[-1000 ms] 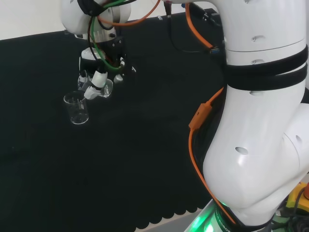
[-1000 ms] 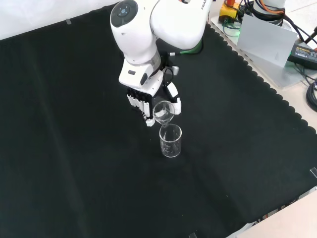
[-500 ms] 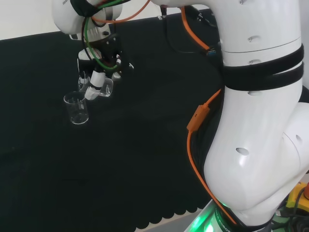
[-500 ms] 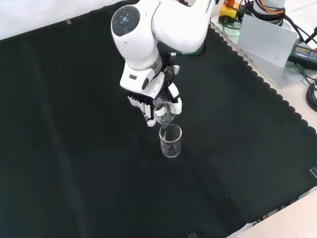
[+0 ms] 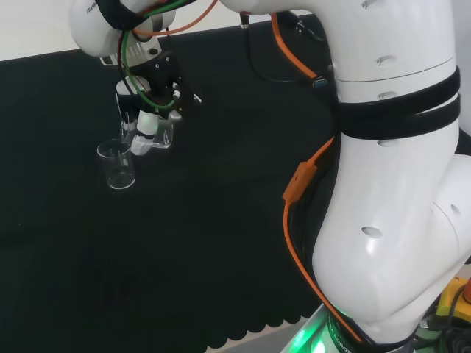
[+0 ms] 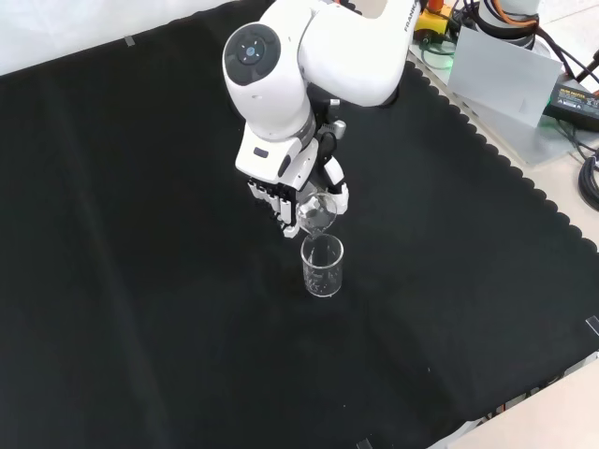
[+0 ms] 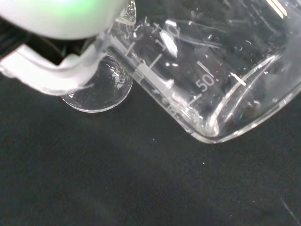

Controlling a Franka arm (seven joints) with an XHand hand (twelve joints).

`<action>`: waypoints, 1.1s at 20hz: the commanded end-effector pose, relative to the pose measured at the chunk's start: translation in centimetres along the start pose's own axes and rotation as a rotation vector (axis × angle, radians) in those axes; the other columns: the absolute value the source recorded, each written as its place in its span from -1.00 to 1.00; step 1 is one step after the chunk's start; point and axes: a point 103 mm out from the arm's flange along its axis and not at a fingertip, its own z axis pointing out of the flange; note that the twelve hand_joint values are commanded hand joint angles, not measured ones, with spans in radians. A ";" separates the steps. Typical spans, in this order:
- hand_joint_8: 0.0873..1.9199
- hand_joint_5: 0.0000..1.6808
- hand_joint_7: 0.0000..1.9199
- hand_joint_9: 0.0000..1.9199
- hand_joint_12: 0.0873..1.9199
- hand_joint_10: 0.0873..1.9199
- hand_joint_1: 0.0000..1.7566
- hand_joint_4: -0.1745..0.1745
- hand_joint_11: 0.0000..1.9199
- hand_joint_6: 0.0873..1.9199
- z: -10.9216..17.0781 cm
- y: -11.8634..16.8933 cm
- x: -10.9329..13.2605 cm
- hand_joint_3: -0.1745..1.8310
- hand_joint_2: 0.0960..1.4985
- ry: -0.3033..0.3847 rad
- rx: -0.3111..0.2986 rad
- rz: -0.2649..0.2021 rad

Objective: Pour the water from the handheld beaker into the one on the table.

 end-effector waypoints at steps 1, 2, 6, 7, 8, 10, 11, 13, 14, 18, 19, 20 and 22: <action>-1.00 0.89 0.98 0.85 -0.29 -1.00 0.36 0.51 0.50 -1.00 -0.6 -0.3 0.3 -0.13 -0.34 -0.017 0.002 0.003; -1.00 0.89 0.98 0.85 -0.29 -1.00 0.36 0.51 0.50 -1.00 -0.6 -0.3 0.3 -0.13 -0.34 -0.020 0.004 0.003; -1.00 0.89 0.98 0.85 -0.29 -1.00 0.36 0.51 0.50 -1.00 -1.1 -0.1 0.9 -0.14 -0.34 -0.052 0.038 0.008; -1.00 0.89 0.98 0.85 -0.29 -1.00 0.36 0.51 0.50 -1.00 -1.1 -0.1 1.0 -0.14 -0.34 -0.056 0.040 0.007; -1.00 0.89 0.98 0.85 -0.29 -1.00 0.36 0.51 0.50 -1.00 -1.2 -0.1 1.1 -0.14 -0.34 -0.059 0.042 0.007; -1.00 0.89 0.98 0.85 -0.30 -1.00 0.36 0.51 0.50 -1.00 -1.2 0.0 1.3 -0.14 -0.34 -0.074 0.060 0.009; -1.00 0.89 0.98 0.85 -0.30 -1.00 0.36 0.51 0.50 -1.00 -1.2 0.1 1.4 -0.14 -0.34 -0.078 0.065 0.011; -1.00 0.89 0.98 0.85 -0.30 -1.00 0.36 0.52 0.50 -1.00 -1.4 0.2 1.6 -0.14 -0.34 -0.088 0.079 0.013; -1.00 0.89 0.98 0.85 -0.30 -1.00 0.36 0.52 0.50 -1.00 -1.5 0.2 1.7 -0.14 -0.34 -0.096 0.092 0.016; -1.00 0.89 0.98 0.85 -0.30 -1.00 0.36 0.52 0.50 -1.00 -1.7 0.4 1.9 -0.14 -0.34 -0.117 0.130 0.026; -1.00 0.89 0.98 0.85 -0.30 -1.00 0.36 0.52 0.50 -1.00 -1.8 0.4 1.9 -0.14 -0.34 -0.121 0.135 0.028; -1.00 0.89 0.98 0.85 -0.30 -1.00 0.36 0.53 0.50 -1.00 -1.9 0.4 2.0 -0.14 -0.34 -0.128 0.138 0.028; -1.00 0.89 0.98 0.85 -0.30 -1.00 0.36 0.53 0.51 -1.00 -2.1 0.4 2.2 -0.14 -0.34 -0.136 0.148 0.027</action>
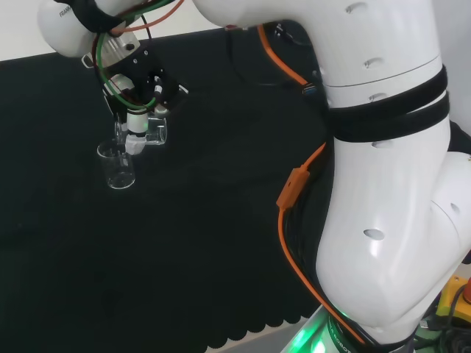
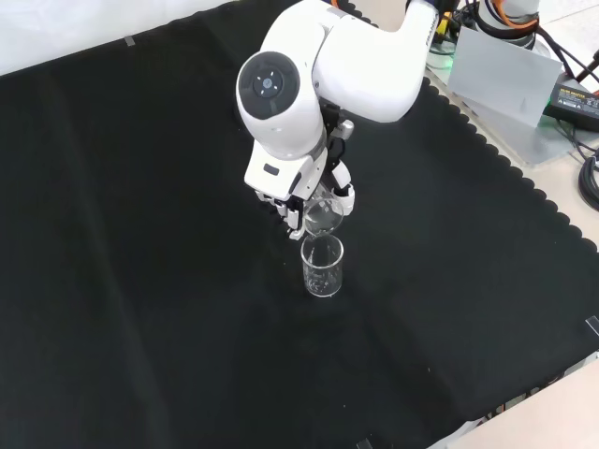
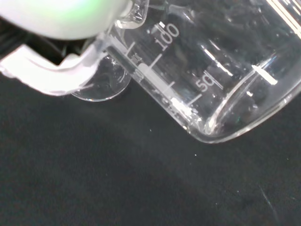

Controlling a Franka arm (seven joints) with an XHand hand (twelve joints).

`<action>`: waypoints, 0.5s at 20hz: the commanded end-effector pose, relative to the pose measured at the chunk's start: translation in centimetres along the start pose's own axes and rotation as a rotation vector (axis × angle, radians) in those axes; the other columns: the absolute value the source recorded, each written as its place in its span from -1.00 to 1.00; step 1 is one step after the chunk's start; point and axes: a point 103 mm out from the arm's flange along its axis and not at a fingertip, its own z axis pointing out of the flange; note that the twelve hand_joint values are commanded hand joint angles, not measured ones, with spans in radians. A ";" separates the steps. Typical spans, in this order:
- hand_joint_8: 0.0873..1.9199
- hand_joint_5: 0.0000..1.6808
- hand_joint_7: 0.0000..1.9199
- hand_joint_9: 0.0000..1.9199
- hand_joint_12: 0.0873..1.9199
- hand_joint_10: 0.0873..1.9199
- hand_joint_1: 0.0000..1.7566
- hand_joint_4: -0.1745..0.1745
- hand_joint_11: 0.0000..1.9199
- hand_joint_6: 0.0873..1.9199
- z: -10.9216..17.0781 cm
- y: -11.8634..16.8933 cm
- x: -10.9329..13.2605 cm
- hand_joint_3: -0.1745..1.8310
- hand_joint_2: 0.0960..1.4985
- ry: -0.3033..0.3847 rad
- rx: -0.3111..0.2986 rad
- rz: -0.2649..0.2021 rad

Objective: Pour the water from the handheld beaker into the one on the table.

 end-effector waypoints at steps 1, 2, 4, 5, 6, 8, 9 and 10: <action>-1.00 0.89 0.98 0.85 -0.30 -1.00 0.36 0.53 0.51 -1.00 -0.3 0.0 0.4 -0.14 -0.34 -0.034 0.037 0.006; -1.00 0.89 0.98 0.86 -0.30 -1.00 0.36 0.54 0.51 -1.00 -0.4 0.0 0.5 -0.14 -0.34 -0.040 0.045 0.007; -1.00 0.89 0.98 0.86 -0.30 -1.00 0.36 0.54 0.51 -1.00 -0.5 -0.1 0.6 -0.14 -0.34 -0.047 0.050 0.008; -1.00 0.89 0.98 0.86 -0.30 -1.00 0.36 0.54 0.51 -1.00 -0.6 -0.1 0.6 -0.14 -0.34 -0.050 0.052 0.009; -1.00 0.89 0.98 0.86 -0.30 -1.00 0.36 0.54 0.51 -1.00 -0.6 -0.1 0.7 -0.14 -0.34 -0.054 0.058 0.010; -1.00 0.89 0.98 0.86 -0.30 -1.00 0.36 0.55 0.51 -1.00 -0.8 -0.2 0.7 -0.14 -0.34 -0.059 0.062 0.013; -1.00 0.89 0.99 0.86 -0.30 -1.00 0.36 0.55 0.51 -1.00 -0.9 -0.2 0.7 -0.14 -0.34 -0.063 0.064 0.014; -1.00 0.89 0.99 0.86 -0.30 -1.00 0.36 0.55 0.51 -1.00 -0.9 -0.3 0.8 -0.14 -0.34 -0.065 0.068 0.016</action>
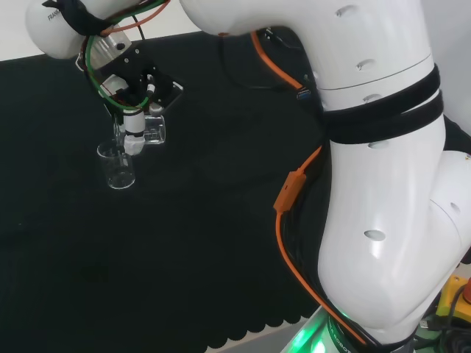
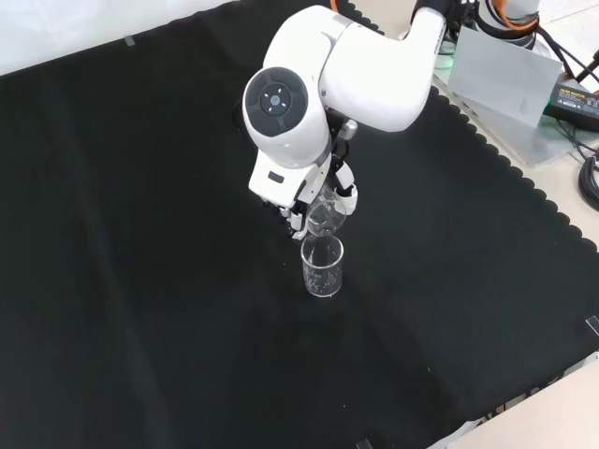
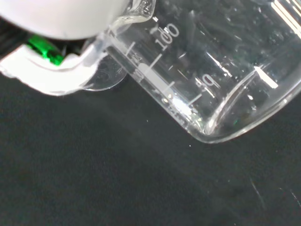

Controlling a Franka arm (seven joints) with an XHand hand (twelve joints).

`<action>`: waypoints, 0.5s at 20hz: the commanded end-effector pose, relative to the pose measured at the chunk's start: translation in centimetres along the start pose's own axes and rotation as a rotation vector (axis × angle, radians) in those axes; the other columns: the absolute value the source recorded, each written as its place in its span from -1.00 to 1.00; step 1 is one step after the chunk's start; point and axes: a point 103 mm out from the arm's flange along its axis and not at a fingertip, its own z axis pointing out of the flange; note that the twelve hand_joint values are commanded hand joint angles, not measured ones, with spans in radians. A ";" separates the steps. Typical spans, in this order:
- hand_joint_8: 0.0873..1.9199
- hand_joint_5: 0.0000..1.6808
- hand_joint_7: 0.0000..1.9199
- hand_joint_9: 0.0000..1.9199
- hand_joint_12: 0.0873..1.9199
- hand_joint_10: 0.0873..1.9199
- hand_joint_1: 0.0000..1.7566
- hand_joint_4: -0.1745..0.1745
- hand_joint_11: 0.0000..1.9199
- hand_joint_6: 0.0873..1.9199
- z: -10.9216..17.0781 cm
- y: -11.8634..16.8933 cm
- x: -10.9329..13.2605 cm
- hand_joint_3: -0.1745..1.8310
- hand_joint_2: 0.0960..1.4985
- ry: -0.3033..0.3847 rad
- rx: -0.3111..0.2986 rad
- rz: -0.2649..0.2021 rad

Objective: Pour the water from the handheld beaker into the one on the table.

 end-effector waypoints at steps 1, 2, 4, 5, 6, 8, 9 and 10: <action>-1.00 0.89 0.99 0.86 -0.30 -1.00 0.36 0.55 0.51 -1.00 -0.3 -0.1 0.1 -0.14 -0.34 -0.018 0.019 0.008; -1.00 0.89 0.99 0.86 -0.30 -1.00 0.36 0.55 0.51 -1.00 -0.4 -0.1 0.2 -0.14 -0.34 -0.019 0.022 0.008; -1.00 0.89 0.99 0.86 -0.30 -1.00 0.36 0.55 0.51 -1.00 -0.5 -0.1 0.2 -0.14 -0.34 -0.021 0.025 0.009; -1.00 0.89 0.99 0.86 -0.30 -1.00 0.36 0.55 0.51 -1.00 -0.5 -0.1 0.3 -0.14 -0.34 -0.024 0.028 0.009; -1.00 0.89 0.99 0.86 -0.30 -1.00 0.36 0.56 0.51 -1.00 -0.5 -0.1 0.3 -0.14 -0.34 -0.026 0.030 0.010; -1.00 0.89 0.99 0.86 -0.30 -1.00 0.36 0.56 0.51 -1.00 -0.6 0.0 0.4 -0.14 -0.34 -0.031 0.030 0.010; -1.00 0.89 0.99 0.86 -0.30 -1.00 0.36 0.56 0.51 -1.00 -0.6 0.0 0.4 -0.14 -0.34 -0.034 0.030 0.010; -1.00 0.89 0.99 0.86 -0.30 -1.00 0.36 0.56 0.51 -1.00 -0.7 0.0 0.4 -0.14 -0.34 -0.036 0.031 0.011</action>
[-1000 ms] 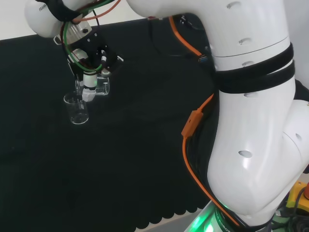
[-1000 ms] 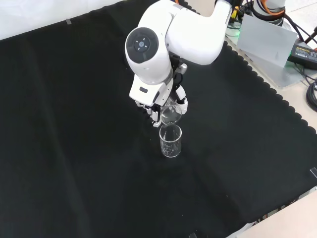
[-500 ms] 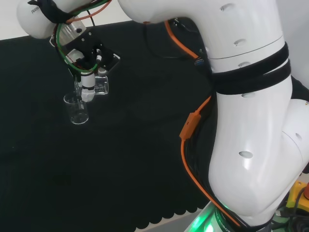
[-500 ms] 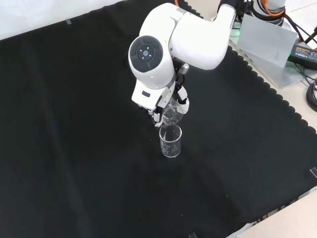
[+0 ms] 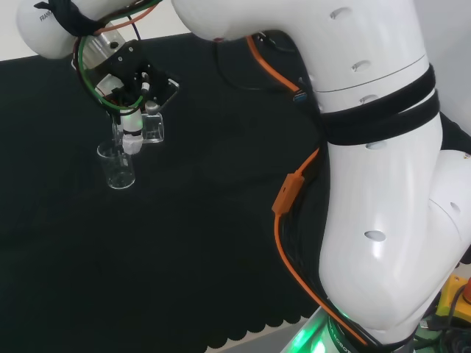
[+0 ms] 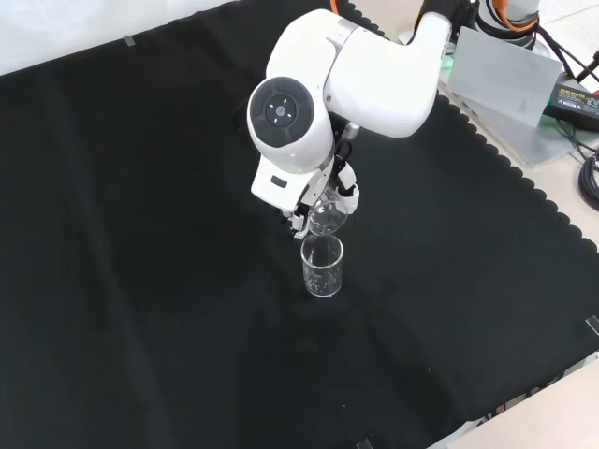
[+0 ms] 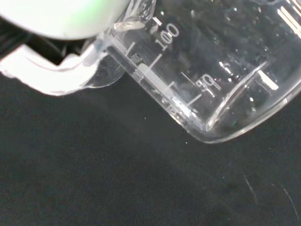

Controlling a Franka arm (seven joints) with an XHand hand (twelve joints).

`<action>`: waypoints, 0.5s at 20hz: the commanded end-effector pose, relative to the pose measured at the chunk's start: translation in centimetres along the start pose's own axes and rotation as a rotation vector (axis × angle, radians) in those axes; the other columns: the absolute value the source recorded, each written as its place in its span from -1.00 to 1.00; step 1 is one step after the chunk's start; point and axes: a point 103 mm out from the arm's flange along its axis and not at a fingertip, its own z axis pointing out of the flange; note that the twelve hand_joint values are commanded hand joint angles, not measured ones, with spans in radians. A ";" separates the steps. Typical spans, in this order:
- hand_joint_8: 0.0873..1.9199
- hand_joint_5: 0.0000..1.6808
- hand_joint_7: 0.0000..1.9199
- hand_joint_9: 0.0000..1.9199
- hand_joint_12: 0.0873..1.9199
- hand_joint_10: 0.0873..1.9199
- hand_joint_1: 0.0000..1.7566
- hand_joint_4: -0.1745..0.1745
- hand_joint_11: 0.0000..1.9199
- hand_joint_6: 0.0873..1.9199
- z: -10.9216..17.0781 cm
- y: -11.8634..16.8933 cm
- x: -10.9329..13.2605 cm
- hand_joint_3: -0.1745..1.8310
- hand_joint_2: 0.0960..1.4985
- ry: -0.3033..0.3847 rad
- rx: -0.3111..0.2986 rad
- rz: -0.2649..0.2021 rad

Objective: Pour the water from the handheld beaker into the one on the table.

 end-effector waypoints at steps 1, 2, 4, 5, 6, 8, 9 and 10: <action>-1.00 0.89 0.99 0.86 -0.30 -1.00 0.36 0.56 0.51 -1.00 -0.2 0.0 0.1 -0.14 -0.34 -0.012 0.006 0.002; -1.00 0.89 0.99 0.86 -0.31 -1.00 0.36 0.56 0.51 -1.00 -0.1 0.0 -0.1 -0.14 -0.34 -0.011 0.006 0.002; -1.00 0.89 0.99 0.86 -0.31 -1.00 0.36 0.57 0.51 -1.00 -0.3 0.0 0.0 -0.14 -0.34 -0.018 0.013 0.003; -1.00 0.89 0.99 0.86 -0.31 -1.00 0.36 0.57 0.51 -1.00 -0.4 0.1 0.0 -0.14 -0.34 -0.021 0.016 0.004; -1.00 0.89 0.99 0.86 -0.31 -1.00 0.36 0.57 0.51 -1.00 -0.6 0.1 0.0 -0.14 -0.34 -0.026 0.022 0.004; -1.00 0.89 0.99 0.86 -0.31 -1.00 0.36 0.57 0.51 -1.00 -0.9 0.1 0.0 -0.14 -0.34 -0.033 0.028 0.004; -1.00 0.89 0.99 0.86 -0.31 -1.00 0.36 0.57 0.51 -1.00 -1.1 0.2 0.0 -0.14 -0.34 -0.037 0.030 0.005; -1.00 0.89 0.99 0.86 -0.31 -1.00 0.36 0.57 0.51 -1.00 -1.2 0.2 0.0 -0.14 -0.34 -0.041 0.032 0.006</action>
